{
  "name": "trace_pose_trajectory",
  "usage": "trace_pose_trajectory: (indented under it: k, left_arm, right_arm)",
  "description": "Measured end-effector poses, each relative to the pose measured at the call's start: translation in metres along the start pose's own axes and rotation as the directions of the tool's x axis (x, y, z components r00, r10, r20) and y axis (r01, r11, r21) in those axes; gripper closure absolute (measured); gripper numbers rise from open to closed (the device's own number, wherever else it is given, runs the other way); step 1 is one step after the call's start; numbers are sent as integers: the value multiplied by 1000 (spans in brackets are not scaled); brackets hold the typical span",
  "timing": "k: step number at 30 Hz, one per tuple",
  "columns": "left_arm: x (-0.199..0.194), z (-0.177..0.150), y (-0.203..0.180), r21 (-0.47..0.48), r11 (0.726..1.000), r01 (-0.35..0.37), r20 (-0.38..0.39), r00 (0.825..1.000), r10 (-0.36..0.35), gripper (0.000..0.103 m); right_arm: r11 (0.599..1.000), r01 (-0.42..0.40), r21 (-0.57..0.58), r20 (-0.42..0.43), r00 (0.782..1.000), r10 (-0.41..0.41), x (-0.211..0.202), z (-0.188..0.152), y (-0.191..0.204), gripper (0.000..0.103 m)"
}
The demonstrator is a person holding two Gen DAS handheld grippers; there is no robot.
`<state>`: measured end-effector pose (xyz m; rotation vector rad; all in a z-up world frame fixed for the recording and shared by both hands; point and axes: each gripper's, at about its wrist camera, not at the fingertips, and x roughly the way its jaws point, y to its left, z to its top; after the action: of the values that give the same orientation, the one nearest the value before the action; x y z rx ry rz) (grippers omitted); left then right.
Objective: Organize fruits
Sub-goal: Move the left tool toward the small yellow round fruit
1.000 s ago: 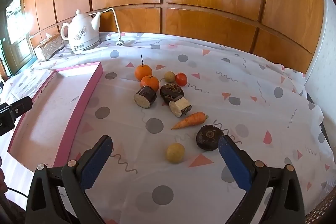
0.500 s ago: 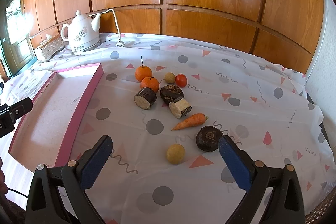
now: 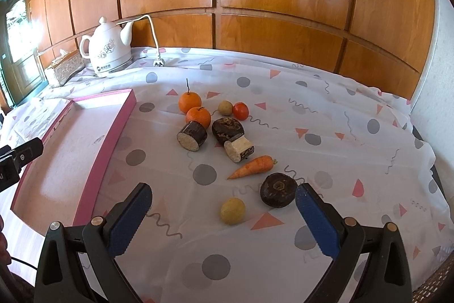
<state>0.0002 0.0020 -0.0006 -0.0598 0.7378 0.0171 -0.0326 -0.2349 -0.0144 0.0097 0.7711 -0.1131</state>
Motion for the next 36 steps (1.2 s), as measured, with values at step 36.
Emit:
trace_pose_trajectory:
  k: [36]
  left_arm:
    - [1, -1, -12, 40, 998, 53, -8, 999, -53, 0]
  right_arm:
    - [996, 31, 87, 11, 999, -32, 7, -1, -34, 0]
